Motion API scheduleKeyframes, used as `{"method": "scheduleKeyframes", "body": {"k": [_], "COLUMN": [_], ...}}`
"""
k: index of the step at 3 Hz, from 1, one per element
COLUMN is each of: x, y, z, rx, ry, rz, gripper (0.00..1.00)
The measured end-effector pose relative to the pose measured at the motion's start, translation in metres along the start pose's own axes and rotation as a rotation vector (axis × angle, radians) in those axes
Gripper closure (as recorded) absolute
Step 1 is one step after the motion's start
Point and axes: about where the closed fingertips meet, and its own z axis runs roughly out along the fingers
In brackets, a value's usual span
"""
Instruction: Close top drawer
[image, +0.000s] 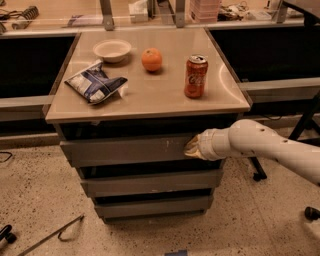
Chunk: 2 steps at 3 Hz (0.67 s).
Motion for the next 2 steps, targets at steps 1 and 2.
{"method": "scheduleKeyframes", "body": {"k": [1,2], "x": [-0.005,-0.017], "y": [0.002,0.014], "z": [-0.001,-0.018], "rx": [-0.032,-0.119], "ry": [-0.011,-0.023], "rz": [-0.006,0.007], "gripper": [1.0,1.0]}}
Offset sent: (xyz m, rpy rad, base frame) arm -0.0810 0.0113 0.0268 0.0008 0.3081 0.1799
